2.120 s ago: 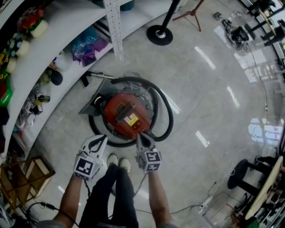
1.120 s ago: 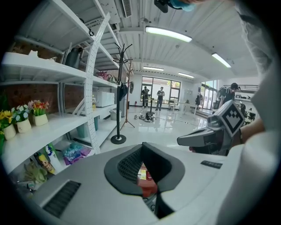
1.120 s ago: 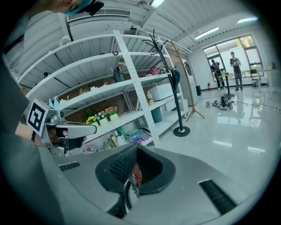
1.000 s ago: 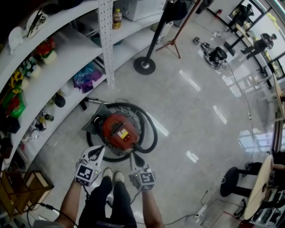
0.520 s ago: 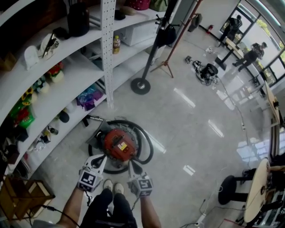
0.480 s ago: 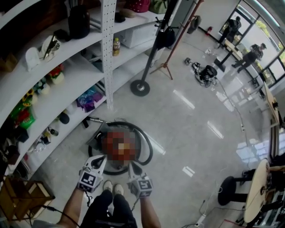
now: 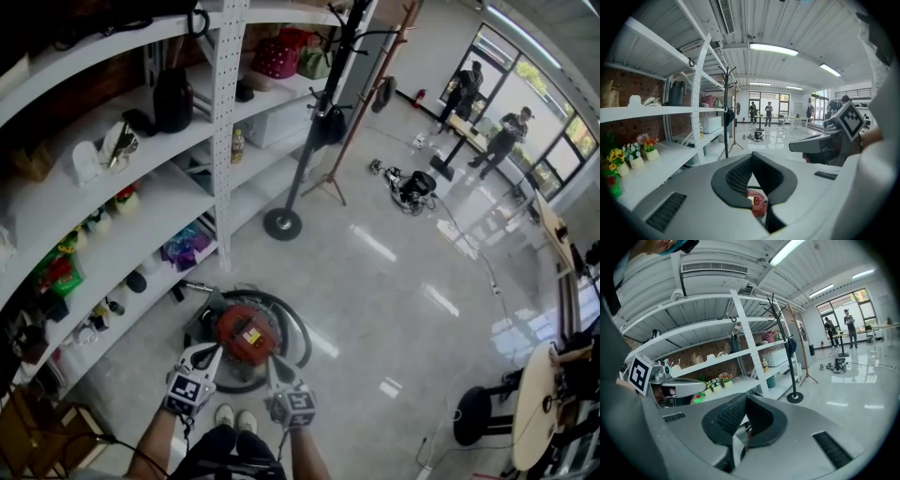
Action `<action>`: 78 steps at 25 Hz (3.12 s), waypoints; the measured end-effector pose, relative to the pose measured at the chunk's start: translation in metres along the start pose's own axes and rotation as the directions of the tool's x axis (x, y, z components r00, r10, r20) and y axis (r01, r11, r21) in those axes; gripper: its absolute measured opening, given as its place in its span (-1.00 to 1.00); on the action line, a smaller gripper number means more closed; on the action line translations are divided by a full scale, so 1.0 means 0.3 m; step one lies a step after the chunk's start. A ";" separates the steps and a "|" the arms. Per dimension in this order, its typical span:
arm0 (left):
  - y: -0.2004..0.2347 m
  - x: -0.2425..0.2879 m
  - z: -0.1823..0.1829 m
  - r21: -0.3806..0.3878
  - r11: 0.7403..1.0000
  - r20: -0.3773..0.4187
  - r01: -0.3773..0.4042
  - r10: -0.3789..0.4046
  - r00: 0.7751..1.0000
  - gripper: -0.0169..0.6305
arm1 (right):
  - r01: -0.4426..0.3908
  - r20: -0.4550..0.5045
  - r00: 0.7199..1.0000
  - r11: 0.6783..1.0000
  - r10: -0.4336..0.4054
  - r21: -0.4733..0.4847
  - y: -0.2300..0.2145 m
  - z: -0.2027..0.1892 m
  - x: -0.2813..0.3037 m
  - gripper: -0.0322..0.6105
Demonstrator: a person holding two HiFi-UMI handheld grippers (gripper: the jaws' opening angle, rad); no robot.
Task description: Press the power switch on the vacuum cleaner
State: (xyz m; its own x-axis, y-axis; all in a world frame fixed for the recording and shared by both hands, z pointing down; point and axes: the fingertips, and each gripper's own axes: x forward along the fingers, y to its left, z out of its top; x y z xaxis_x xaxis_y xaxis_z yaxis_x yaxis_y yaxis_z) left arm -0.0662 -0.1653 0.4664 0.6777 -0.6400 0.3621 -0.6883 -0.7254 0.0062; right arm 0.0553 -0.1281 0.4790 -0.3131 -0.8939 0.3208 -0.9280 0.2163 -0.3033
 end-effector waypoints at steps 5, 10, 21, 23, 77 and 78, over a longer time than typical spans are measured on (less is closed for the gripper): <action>-0.001 -0.037 0.046 0.022 1.000 0.009 0.023 -0.023 1.000 -0.93 | 0.011 0.024 1.000 1.000 -0.011 -0.004 0.034 0.053 -0.032 -0.86; -0.022 -0.076 0.126 0.033 0.999 0.048 0.019 -0.021 0.999 -0.93 | 0.002 0.045 0.999 1.000 -0.002 0.000 0.058 0.091 -0.070 -0.86; -0.056 -0.131 0.282 0.084 0.996 0.125 0.001 -0.012 0.992 -0.93 | 0.010 0.099 0.995 0.997 -0.003 -0.073 0.094 0.202 -0.172 -0.87; -0.060 -0.147 0.298 0.080 0.997 0.138 0.002 -0.013 0.990 -0.93 | 0.008 0.102 0.995 0.997 -0.001 -0.074 0.104 0.214 -0.188 -0.87; -0.023 -0.330 0.373 0.125 0.985 0.208 -0.122 0.094 0.973 -0.93 | -0.041 0.129 0.990 0.990 0.058 -0.134 0.188 0.295 -0.288 -0.86; -0.024 -0.328 0.368 0.126 0.985 0.205 -0.121 0.094 0.974 -0.93 | -0.039 0.122 0.991 0.991 0.055 -0.127 0.187 0.287 -0.287 -0.87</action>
State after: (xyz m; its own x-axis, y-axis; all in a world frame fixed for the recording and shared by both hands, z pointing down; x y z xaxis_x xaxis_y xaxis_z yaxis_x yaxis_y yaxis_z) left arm -0.0993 -0.1251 0.3278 0.6489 -0.7434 0.1620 -0.7272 -0.6686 -0.1553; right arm 0.0477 -0.0727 0.3572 -0.3367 -0.9220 0.1913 -0.9331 0.2994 -0.1993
